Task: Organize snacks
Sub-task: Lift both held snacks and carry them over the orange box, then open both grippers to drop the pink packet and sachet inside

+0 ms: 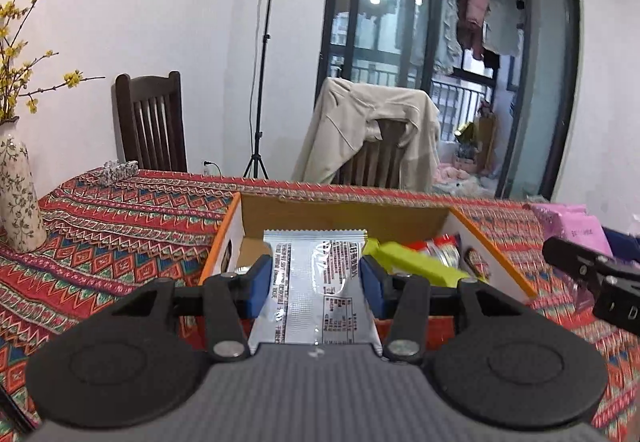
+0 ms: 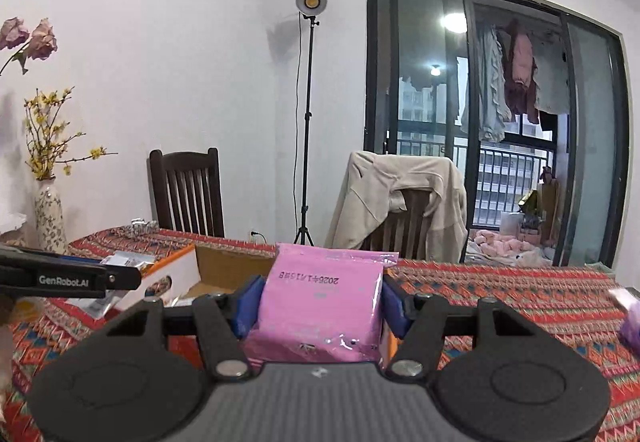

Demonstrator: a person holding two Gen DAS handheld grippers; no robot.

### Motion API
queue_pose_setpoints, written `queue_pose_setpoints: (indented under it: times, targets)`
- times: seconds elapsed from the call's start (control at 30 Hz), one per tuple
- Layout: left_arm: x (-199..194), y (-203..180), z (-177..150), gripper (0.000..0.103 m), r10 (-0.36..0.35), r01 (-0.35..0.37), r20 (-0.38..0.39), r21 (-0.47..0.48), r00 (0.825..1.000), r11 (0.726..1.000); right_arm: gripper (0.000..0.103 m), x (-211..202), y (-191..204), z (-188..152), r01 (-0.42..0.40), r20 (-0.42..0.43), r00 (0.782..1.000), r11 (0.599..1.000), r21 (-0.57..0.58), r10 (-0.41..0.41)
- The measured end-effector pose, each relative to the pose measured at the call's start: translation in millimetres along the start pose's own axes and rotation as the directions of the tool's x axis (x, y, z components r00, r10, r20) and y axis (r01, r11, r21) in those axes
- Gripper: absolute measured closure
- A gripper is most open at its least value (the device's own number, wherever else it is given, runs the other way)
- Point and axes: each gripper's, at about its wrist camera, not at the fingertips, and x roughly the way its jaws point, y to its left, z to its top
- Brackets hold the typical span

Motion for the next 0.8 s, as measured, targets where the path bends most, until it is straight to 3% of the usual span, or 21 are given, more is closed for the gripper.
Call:
queue_pose_setpoints:
  times: [0.2,0.43,0.8]
  targets:
    - [32,4,16,0.054,0.039,-0.038,0.025,-0.029,0.999,0.999,0.042,41,6,15,-0.011,0.003,1.0,1.0,0.009,0.011]
    - [61,7,11,0.054,0.105,-0.103,0.077,-0.026,0.991,0.994,0.042,83,8,11,-0.008,-0.014,1.0,0.999,0.046,0.009]
    - [82,18,-8,0.053,0.084,-0.083,0.023,-0.039,0.996,0.996,0.042,104,0,-17,-0.016,-0.067,0.998,0.998,0.058,0.019]
